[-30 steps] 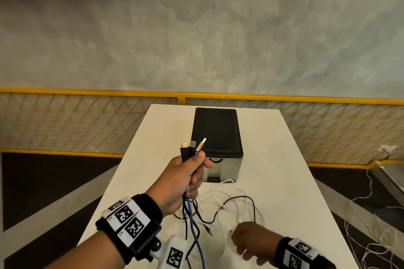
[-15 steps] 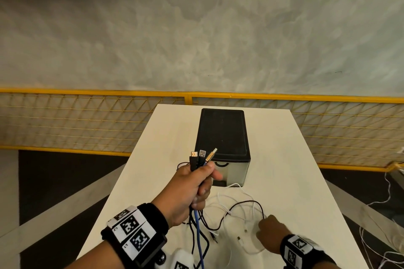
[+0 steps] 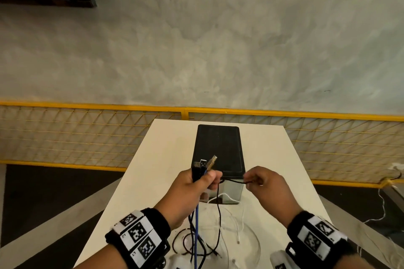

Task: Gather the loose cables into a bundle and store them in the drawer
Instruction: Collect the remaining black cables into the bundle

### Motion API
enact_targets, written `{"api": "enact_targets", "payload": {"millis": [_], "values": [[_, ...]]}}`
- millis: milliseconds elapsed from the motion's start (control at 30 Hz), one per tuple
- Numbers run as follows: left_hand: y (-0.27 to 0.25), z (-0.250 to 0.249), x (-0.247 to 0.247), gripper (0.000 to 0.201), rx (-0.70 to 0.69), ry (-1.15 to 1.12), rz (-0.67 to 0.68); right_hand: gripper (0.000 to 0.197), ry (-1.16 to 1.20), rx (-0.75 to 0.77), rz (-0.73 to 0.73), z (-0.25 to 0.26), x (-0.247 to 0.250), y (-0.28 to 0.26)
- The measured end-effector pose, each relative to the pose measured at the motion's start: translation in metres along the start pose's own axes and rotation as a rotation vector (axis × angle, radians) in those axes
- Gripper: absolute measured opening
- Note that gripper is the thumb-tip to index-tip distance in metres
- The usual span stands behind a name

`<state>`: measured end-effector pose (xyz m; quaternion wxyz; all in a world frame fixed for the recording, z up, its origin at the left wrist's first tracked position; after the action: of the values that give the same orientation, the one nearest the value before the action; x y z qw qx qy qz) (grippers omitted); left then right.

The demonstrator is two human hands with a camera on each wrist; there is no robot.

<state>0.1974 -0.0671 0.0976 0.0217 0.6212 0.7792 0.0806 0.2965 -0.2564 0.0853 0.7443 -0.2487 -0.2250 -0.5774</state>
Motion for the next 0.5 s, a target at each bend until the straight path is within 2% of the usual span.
{"api": "enact_targets", "payload": {"millis": [100, 200, 267, 367, 500], "values": [[0.012, -0.01, -0.003, 0.036, -0.07, 0.097, 0.053, 0.023, 0.024, 0.125, 0.066, 0.05, 0.017, -0.01], [0.02, -0.024, -0.007, 0.029, -0.17, 0.208, 0.129, 0.024, 0.049, 0.206, 0.179, 0.085, 0.025, -0.021], [0.022, -0.032, -0.009, 0.02, -0.229, 0.273, 0.192, 0.023, 0.115, 0.209, 0.234, 0.096, 0.028, -0.023], [0.018, -0.039, -0.016, 0.016, -0.25, 0.303, 0.268, 0.022, 0.24, 0.203, 0.242, 0.103, 0.027, -0.028], [0.014, -0.041, -0.018, 0.018, -0.224, 0.226, 0.247, 0.027, 0.432, 0.16, 0.218, 0.1, 0.02, -0.031]]}}
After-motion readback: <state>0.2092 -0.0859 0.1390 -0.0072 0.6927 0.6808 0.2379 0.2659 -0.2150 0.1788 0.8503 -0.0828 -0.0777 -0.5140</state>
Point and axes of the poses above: each hand's wrist, its own y-axis towards the middle knuckle, its own x-axis out of the back of the hand, z = x × y, the point moved 6 cm from there along y, towards the middle knuckle, and after that the axes turned 15 degrees about -x, right-handed, at the moved point
